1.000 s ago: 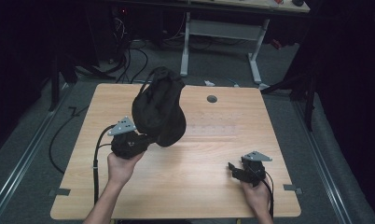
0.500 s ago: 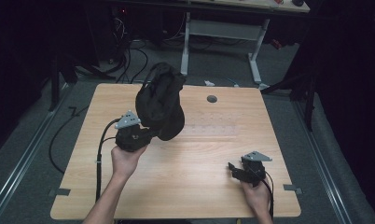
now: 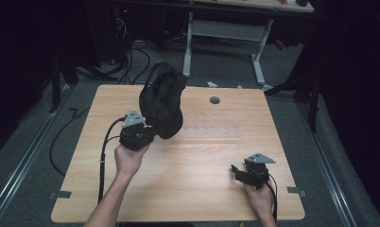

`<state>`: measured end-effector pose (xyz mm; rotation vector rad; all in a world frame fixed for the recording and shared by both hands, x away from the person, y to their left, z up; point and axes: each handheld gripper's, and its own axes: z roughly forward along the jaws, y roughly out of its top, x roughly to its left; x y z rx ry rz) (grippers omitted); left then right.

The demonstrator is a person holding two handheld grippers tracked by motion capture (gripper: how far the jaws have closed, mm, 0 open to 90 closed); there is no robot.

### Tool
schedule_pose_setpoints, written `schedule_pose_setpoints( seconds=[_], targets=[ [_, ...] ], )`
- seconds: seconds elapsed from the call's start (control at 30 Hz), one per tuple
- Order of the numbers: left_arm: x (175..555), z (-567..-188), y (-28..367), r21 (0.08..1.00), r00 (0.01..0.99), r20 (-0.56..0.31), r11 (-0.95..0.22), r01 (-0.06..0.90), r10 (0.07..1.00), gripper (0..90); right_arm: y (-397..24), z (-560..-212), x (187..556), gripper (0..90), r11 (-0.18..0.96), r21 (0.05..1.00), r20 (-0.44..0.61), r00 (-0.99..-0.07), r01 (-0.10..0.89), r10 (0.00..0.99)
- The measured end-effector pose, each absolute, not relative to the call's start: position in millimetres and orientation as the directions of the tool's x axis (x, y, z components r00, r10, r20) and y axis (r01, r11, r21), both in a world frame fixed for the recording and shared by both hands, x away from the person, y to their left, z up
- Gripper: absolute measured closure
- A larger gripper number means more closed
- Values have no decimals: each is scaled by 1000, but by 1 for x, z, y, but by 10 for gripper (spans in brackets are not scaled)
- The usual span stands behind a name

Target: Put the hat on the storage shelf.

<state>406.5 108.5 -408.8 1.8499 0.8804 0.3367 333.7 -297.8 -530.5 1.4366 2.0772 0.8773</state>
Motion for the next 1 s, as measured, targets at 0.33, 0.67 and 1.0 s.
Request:
schedule_pose_setpoints(
  seconds=[0.33,0.67,1.0],
  targets=[
    [415,-416,106,870,666,-131,-238,433,734,863,-298,-531,334,363,250,725,-17,-346,642,938],
    [419,-421,101,860,651,-101,-263,437,753,863,-298,-530,334,363,250,725,-17,-346,642,938],
    [420,-424,97,854,641,-95,-268,445,761,863,-298,-530,334,364,250,725,-17,-346,642,938]
  ],
)
